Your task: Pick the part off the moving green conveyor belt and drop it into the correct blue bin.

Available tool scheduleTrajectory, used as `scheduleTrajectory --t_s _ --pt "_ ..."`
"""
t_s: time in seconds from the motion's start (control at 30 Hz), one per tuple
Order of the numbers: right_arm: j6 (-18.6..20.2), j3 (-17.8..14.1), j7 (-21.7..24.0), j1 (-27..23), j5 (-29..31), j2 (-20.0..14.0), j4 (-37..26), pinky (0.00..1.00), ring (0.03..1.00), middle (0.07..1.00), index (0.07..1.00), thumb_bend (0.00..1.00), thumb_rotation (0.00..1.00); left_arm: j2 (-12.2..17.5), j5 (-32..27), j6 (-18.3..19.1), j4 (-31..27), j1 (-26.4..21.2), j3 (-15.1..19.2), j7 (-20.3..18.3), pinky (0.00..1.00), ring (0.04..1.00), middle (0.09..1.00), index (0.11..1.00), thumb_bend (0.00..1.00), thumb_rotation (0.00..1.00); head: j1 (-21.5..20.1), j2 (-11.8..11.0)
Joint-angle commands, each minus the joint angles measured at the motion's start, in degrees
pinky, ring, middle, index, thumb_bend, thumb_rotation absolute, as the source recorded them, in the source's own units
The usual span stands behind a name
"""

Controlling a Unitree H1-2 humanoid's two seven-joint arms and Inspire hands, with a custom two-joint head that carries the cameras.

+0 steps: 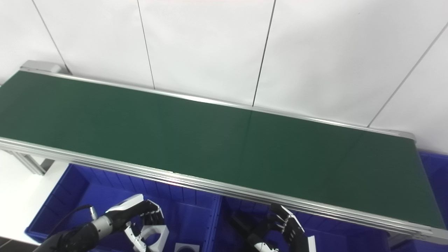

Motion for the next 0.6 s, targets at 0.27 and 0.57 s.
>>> scheduleTrajectory --t_s 0.27,0.57 --pt "-2.87 -0.31 0.49 -0.43 0.39 0.15 -0.68 0.64 0.737 0.772 0.744 0.7 0.17 3.25 6.15 6.56 -12.24 1.27 -1.85 -0.92 0.86 0.958 0.958 0.871 0.94 0.14 0.21 -0.05" --pt "-2.87 -0.44 0.37 -0.47 0.32 0.34 -0.69 0.64 0.736 0.774 0.748 0.69 0.15 4.38 -1.29 7.46 -16.73 3.32 0.6 -5.25 1.0 1.0 1.0 1.0 0.97 0.4 0.39 -0.31"
